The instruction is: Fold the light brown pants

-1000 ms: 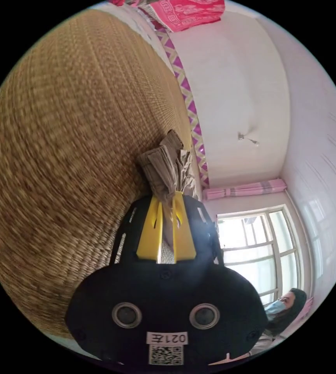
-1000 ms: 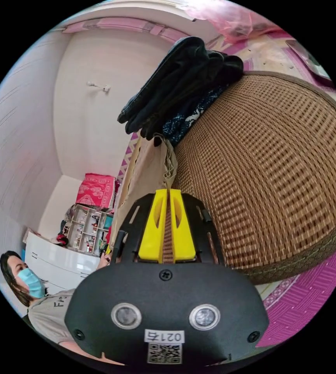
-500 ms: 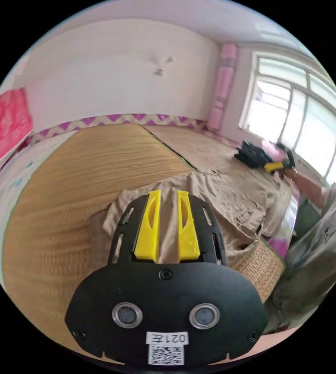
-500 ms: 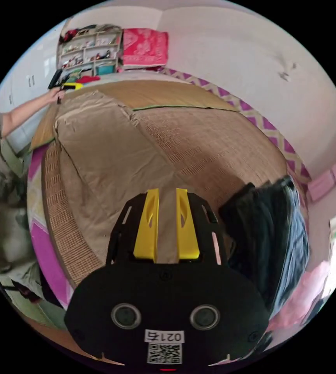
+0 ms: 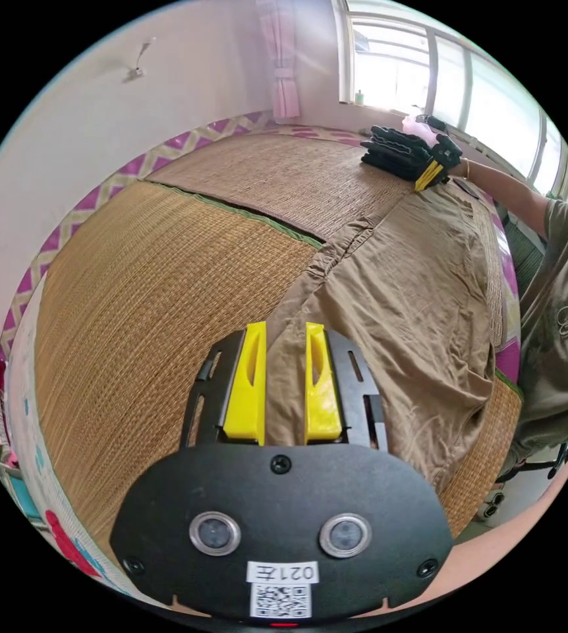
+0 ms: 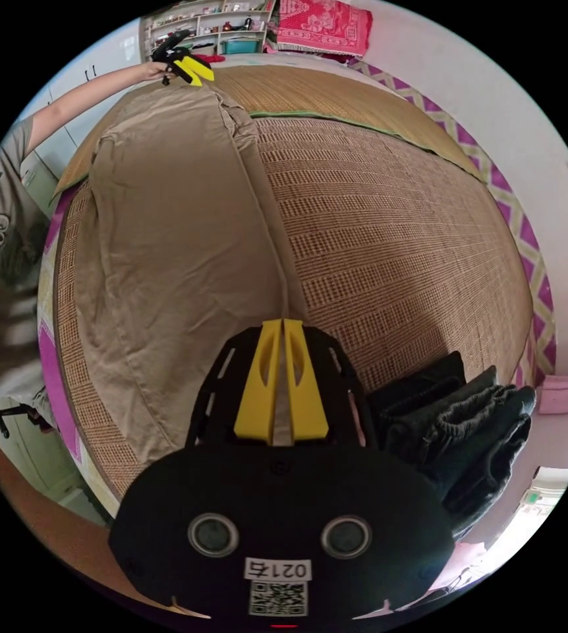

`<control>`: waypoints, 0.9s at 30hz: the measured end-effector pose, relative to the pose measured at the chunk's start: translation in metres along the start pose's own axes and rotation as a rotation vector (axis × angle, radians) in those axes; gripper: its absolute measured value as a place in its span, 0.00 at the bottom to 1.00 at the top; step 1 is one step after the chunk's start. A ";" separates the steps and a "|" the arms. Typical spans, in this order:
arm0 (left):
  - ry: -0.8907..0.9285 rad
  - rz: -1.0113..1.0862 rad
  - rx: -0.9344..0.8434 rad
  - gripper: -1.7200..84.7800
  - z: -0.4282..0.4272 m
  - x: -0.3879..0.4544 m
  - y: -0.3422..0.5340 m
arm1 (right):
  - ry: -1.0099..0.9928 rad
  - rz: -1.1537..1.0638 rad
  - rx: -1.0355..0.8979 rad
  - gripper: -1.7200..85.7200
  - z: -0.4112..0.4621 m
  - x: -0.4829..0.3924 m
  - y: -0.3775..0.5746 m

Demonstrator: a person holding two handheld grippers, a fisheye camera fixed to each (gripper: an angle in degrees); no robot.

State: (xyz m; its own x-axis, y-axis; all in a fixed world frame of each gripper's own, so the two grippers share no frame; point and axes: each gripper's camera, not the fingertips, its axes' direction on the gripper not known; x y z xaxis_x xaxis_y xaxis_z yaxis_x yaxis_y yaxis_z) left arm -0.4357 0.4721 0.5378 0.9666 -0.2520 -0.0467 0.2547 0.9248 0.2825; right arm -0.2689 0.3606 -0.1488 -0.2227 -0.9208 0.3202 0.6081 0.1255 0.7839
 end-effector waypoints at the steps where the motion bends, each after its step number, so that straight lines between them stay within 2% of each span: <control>1: 0.012 0.016 -0.013 0.13 0.004 -0.001 -0.006 | 0.007 -0.005 0.016 0.01 -0.006 -0.002 0.000; 6: 0.045 0.047 -0.084 0.14 0.023 -0.009 -0.026 | 0.020 0.010 0.097 0.01 -0.032 -0.006 0.008; 10: 0.075 0.099 -0.104 0.05 0.026 -0.007 -0.030 | 0.043 0.041 0.149 0.01 -0.050 -0.011 0.017; 14: 0.061 0.108 -0.062 0.01 0.015 -0.007 -0.019 | 0.054 0.054 0.167 0.01 -0.059 -0.016 0.024; 17: 0.046 0.084 0.024 0.01 -0.020 -0.006 -0.005 | 0.051 0.063 0.185 0.01 -0.071 -0.020 0.033; 21: 0.045 0.106 0.211 0.01 -0.119 0.028 0.046 | 0.052 0.061 0.280 0.01 -0.120 -0.045 0.067; 23: 0.048 0.140 0.288 0.01 -0.166 0.060 0.084 | 0.047 0.033 0.414 0.01 -0.167 -0.089 0.107; 27: 0.092 0.169 0.372 0.01 -0.239 0.151 0.187 | 0.026 -0.049 0.519 0.01 -0.208 -0.187 0.163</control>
State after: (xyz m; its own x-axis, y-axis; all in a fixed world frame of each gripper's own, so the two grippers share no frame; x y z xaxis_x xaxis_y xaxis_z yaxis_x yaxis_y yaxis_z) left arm -0.2348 0.6755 0.3543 0.9967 -0.0632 -0.0500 0.0806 0.7805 0.6199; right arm 0.0302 0.4763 -0.1910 -0.2183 -0.9384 0.2679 0.1377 0.2422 0.9604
